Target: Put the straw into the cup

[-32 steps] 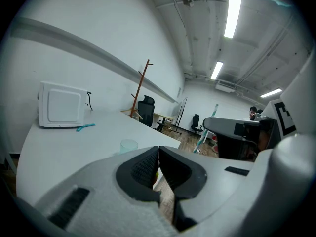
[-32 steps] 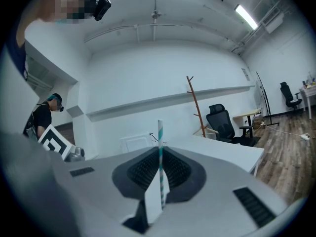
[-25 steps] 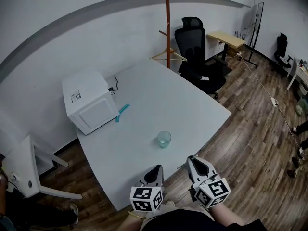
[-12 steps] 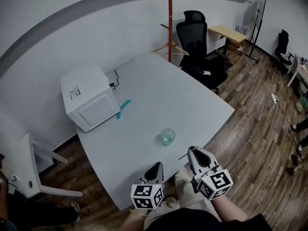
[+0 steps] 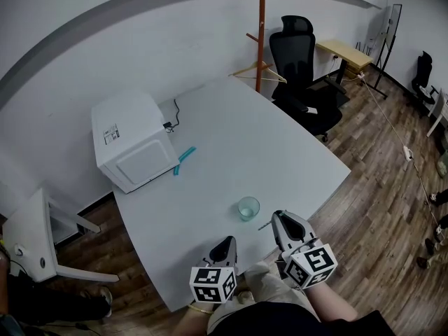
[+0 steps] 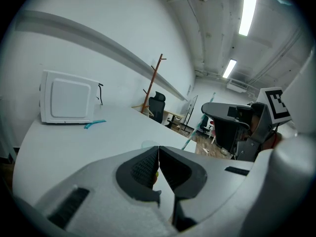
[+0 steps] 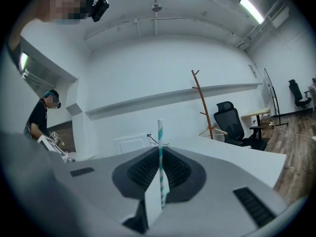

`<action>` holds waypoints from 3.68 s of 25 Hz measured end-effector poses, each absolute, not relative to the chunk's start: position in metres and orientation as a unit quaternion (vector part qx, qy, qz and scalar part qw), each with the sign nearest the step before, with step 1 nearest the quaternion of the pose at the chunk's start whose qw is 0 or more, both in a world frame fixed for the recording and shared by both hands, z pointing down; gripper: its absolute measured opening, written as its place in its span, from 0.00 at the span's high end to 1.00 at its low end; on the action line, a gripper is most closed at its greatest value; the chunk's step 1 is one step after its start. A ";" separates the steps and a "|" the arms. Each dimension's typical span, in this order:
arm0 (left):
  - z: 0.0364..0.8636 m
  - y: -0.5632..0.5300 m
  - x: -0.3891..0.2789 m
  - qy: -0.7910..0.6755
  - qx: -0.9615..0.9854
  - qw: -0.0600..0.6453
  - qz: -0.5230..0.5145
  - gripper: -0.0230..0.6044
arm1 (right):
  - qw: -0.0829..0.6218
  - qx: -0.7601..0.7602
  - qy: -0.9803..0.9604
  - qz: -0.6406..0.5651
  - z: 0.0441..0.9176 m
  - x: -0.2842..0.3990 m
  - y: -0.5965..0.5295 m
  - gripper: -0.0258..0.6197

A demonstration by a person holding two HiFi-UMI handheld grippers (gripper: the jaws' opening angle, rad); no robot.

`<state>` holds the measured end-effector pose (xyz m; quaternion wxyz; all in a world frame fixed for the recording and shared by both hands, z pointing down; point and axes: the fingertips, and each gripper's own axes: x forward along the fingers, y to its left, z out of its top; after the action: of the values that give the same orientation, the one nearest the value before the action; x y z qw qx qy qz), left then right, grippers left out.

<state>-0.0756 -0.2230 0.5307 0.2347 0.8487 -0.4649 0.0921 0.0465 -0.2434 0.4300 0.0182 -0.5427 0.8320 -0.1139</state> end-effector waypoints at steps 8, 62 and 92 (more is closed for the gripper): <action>0.539 -0.253 -0.068 -0.469 0.844 0.242 0.098 0.93 | 0.015 -0.530 0.839 -0.120 0.436 0.048 -0.285 0.90; 0.611 -0.304 -0.062 -0.503 0.798 0.301 0.137 0.93 | -0.085 -0.465 0.855 -0.211 0.560 0.022 -0.348 0.90; 0.588 -0.290 -0.064 -0.499 0.810 0.283 0.124 0.93 | -0.078 -0.479 0.850 -0.203 0.540 0.021 -0.326 0.68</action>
<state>-0.0641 -0.2895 0.5883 0.2830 0.8097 -0.4989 0.1239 0.0213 -0.3258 0.5404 -0.0781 -0.4791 0.8505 -0.2026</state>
